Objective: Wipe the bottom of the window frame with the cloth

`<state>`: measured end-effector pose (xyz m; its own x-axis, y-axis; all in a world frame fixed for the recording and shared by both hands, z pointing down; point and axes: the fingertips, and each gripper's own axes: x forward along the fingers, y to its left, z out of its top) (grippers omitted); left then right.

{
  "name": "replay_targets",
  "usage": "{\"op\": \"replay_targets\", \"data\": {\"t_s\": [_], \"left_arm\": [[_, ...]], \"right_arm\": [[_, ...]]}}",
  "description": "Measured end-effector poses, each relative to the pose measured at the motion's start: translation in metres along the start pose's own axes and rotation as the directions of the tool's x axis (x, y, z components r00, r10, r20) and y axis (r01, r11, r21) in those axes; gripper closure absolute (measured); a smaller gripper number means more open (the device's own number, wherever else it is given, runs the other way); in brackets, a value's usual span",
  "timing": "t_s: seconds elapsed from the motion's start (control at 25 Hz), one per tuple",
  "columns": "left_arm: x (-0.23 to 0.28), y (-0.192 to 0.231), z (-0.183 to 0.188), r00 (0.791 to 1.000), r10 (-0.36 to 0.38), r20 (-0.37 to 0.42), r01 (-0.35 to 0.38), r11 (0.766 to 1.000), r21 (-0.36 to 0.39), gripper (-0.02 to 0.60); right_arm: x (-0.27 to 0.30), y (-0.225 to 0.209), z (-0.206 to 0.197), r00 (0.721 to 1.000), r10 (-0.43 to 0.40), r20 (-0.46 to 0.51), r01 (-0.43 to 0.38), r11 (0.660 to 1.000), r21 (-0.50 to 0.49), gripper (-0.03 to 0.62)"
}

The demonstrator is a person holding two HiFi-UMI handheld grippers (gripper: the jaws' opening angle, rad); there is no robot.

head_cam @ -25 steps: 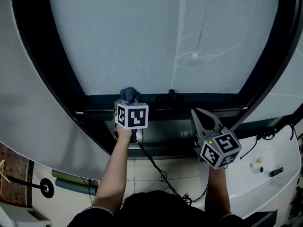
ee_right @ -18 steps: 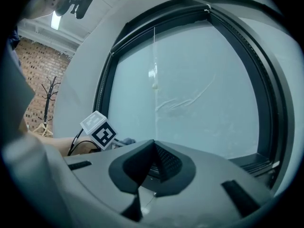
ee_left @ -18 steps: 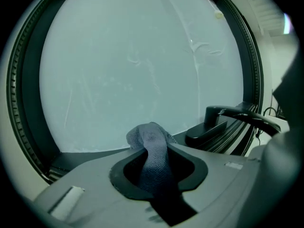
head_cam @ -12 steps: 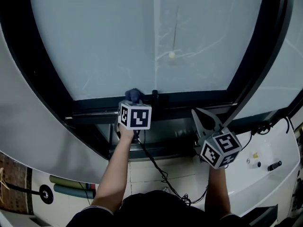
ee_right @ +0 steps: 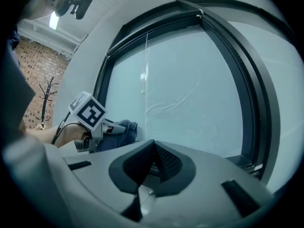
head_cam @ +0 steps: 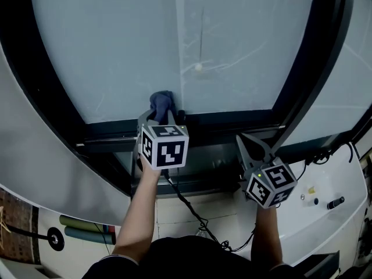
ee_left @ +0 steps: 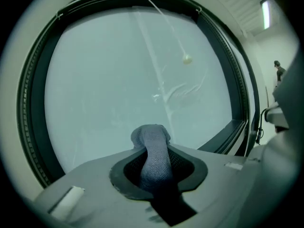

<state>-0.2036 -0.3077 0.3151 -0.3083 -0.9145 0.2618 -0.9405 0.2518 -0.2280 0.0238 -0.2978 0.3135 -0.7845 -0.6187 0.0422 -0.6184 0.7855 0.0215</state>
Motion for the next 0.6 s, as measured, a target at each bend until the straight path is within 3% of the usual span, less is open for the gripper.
{"op": "replay_targets", "data": {"t_s": [0.08, 0.32, 0.6], "left_arm": [[-0.006, -0.02, 0.02, 0.999, -0.026, 0.034, 0.026, 1.0, 0.0, 0.488], [0.002, -0.098, 0.047, 0.994, -0.105, 0.034, 0.107, 0.993, -0.051, 0.488], [0.023, -0.135, 0.03, 1.0, -0.03, 0.0, 0.03, 0.99, -0.138, 0.488]], "right_arm": [[-0.007, -0.006, 0.001, 1.0, -0.007, 0.003, 0.007, 1.0, 0.003, 0.594], [-0.034, -0.038, 0.005, 0.999, -0.032, 0.021, 0.032, 0.999, 0.025, 0.594], [-0.052, -0.07, -0.009, 1.0, -0.024, 0.006, 0.023, 0.998, 0.062, 0.594]]}}
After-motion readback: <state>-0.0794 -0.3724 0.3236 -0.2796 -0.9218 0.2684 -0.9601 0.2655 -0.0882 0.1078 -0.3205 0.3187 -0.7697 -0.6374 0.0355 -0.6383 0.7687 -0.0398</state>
